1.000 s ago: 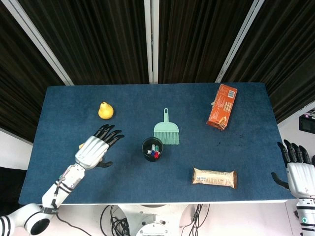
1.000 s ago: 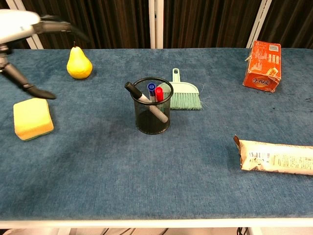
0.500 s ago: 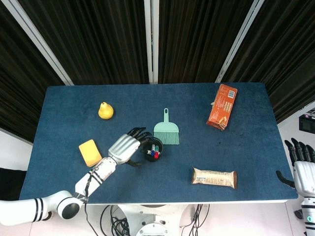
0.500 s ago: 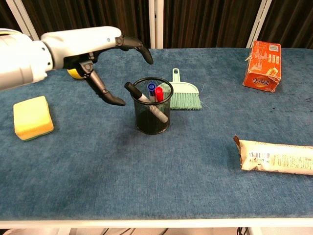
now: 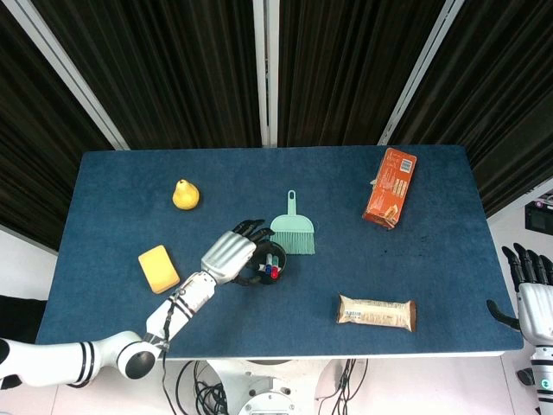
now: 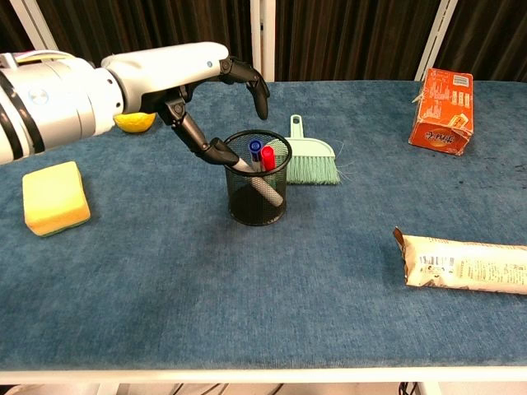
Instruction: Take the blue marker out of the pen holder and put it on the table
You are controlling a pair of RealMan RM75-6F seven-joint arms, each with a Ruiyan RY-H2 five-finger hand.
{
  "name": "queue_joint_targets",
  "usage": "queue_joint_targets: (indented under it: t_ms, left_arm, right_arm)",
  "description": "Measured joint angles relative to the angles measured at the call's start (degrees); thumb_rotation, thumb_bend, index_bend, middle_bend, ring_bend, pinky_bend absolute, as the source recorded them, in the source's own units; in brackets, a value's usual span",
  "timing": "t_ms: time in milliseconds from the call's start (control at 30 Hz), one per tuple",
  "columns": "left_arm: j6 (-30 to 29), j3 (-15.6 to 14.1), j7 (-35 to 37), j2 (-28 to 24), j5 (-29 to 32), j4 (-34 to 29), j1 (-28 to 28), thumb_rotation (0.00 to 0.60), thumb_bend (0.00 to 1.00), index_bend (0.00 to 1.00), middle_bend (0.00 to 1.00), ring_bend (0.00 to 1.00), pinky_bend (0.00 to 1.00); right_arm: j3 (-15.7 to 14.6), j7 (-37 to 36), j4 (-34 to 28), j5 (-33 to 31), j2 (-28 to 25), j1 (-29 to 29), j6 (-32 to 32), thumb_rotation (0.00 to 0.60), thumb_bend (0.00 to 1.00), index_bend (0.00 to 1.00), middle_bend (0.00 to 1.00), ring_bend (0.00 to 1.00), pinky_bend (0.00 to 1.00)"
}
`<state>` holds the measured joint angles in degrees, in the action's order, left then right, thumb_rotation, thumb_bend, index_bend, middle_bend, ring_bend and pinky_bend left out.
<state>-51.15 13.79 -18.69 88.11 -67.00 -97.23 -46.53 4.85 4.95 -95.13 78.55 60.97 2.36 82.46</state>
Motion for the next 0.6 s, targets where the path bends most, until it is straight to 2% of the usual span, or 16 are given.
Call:
queue_joint_targets:
  t_ms: [600]
  left_arm:
    - [-1.71, -1.0, -2.04, 1.92, 2.34, 2.03, -2.4, 0.6, 0.28, 0.46, 0.18, 0.07, 0.11]
  right_arm:
    - [0.13, -0.47, 0.37, -1.55, -0.2, 0.35, -1.5, 0.6, 0.17, 0.0, 0.0, 0.0, 0.0]
